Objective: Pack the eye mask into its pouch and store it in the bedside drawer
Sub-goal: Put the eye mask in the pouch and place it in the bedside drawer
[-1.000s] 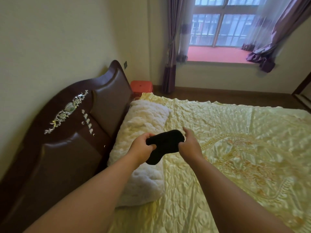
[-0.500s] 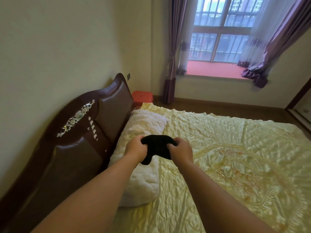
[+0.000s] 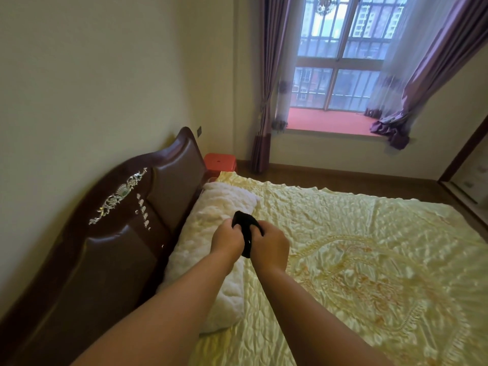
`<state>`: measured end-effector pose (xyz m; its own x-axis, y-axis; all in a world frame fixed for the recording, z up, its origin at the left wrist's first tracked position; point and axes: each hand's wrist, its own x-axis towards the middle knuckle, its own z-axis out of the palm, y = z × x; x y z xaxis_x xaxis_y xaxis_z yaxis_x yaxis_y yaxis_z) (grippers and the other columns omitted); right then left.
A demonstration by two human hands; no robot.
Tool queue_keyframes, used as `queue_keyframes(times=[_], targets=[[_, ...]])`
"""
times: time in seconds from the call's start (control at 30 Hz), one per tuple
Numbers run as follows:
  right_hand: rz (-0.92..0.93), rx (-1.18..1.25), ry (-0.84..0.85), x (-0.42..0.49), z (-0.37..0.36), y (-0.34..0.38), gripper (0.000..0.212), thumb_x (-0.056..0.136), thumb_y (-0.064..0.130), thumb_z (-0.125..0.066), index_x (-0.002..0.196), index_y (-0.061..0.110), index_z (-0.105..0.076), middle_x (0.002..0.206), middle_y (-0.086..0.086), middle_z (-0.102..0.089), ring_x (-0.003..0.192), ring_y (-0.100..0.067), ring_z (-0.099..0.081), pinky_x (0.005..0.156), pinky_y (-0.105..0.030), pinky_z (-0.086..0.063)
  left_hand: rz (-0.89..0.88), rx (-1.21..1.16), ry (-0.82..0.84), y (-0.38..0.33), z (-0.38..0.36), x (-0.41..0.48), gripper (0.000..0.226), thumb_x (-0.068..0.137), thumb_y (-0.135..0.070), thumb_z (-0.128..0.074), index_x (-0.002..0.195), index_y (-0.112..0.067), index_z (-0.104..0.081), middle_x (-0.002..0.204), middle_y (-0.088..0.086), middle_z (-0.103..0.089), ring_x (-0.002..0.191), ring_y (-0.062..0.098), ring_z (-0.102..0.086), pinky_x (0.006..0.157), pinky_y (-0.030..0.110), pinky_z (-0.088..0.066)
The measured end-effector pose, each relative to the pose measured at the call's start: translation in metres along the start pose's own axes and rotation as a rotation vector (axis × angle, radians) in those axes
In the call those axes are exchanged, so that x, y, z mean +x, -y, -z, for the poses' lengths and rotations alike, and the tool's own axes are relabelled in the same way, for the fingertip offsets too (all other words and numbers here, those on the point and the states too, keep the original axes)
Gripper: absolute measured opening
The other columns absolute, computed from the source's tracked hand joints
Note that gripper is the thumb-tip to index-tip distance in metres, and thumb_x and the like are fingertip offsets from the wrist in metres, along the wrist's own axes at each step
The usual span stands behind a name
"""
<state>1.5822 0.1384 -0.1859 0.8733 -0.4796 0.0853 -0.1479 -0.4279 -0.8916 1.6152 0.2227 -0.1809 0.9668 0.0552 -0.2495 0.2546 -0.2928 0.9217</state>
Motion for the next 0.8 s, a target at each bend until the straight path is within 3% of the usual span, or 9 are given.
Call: queue_keyframes(times=[0.17, 0.3, 0.37, 0.47, 0.57, 0.7, 0.8], targets=[[0.069, 0.012, 0.031, -0.002, 0.003, 0.005, 0.024, 0.097, 0.025, -0.056, 0.083, 0.024, -0.075, 0.065, 0.006, -0.069, 0.057, -0.010, -0.063, 0.051, -0.025, -0.047, -0.018, -0.124, 0.008, -0.009, -0.001, -0.003, 0.036, 0.103, -0.030, -0.039, 0.125, -0.016, -0.064, 0.114, 0.009, -0.070, 0.105, 0.028, -0.066, 0.094, 0.050, -0.055], [0.141, 0.068, 0.106, -0.010, 0.003, 0.012, 0.025, 0.096, 0.021, -0.055, 0.102, 0.034, -0.076, 0.076, 0.013, -0.074, 0.066, -0.001, -0.068, 0.055, -0.013, -0.046, -0.041, -0.226, 0.024, -0.019, 0.003, 0.003, 0.042, 0.092, -0.052, -0.058, 0.108, -0.014, -0.069, 0.098, 0.007, -0.076, 0.092, 0.024, -0.073, 0.087, 0.047, -0.060], [0.141, 0.116, 0.181, -0.013, 0.002, 0.013, 0.030, 0.094, 0.016, -0.052, 0.106, 0.032, -0.075, 0.079, 0.010, -0.075, 0.070, -0.003, -0.069, 0.056, -0.017, -0.050, -0.041, -0.218, -0.022, -0.020, 0.006, 0.007, 0.038, 0.089, -0.041, -0.068, 0.113, -0.011, -0.067, 0.098, 0.009, -0.075, 0.090, 0.026, -0.073, 0.086, 0.048, -0.060], [0.103, 0.182, 0.279, -0.017, 0.001, 0.013, 0.041, 0.090, 0.011, -0.045, 0.112, 0.027, -0.075, 0.100, 0.005, -0.078, 0.087, -0.008, -0.072, 0.076, -0.031, -0.059, 0.001, -0.227, -0.030, -0.018, 0.011, 0.015, 0.035, 0.091, -0.020, -0.064, 0.125, -0.009, -0.063, 0.105, 0.011, -0.072, 0.094, 0.029, -0.071, 0.084, 0.050, -0.061], [0.078, 0.199, 0.208, -0.019, -0.001, 0.012, 0.041, 0.092, 0.009, -0.046, 0.115, 0.022, -0.076, 0.119, 0.010, -0.072, 0.095, -0.001, -0.069, 0.081, -0.025, -0.058, -0.005, -0.177, 0.003, -0.013, 0.017, 0.020, 0.034, 0.098, -0.014, -0.055, 0.131, -0.015, -0.058, 0.114, 0.011, -0.068, 0.101, 0.032, -0.068, 0.075, 0.044, -0.060], [-0.048, 0.142, 0.025, -0.016, -0.008, 0.012, 0.036, 0.092, 0.012, -0.053, 0.123, 0.019, -0.069, 0.116, 0.003, -0.070, 0.100, -0.010, -0.065, 0.075, -0.023, -0.050, -0.037, -0.201, 0.050, -0.003, 0.024, 0.023, 0.028, 0.099, -0.011, -0.053, 0.124, -0.020, -0.063, 0.111, 0.011, -0.070, 0.098, 0.033, -0.069, 0.070, 0.045, -0.058], [-0.268, 0.280, 0.097, -0.013, -0.014, 0.011, 0.045, 0.092, 0.020, -0.057, 0.137, 0.019, -0.053, 0.118, 0.000, -0.064, 0.096, -0.014, -0.064, 0.077, -0.032, -0.055, -0.021, -0.344, 0.144, 0.001, 0.029, 0.022, 0.025, 0.099, -0.011, -0.055, 0.109, -0.029, -0.068, 0.105, 0.007, -0.075, 0.096, 0.030, -0.073, 0.080, 0.053, -0.062]])
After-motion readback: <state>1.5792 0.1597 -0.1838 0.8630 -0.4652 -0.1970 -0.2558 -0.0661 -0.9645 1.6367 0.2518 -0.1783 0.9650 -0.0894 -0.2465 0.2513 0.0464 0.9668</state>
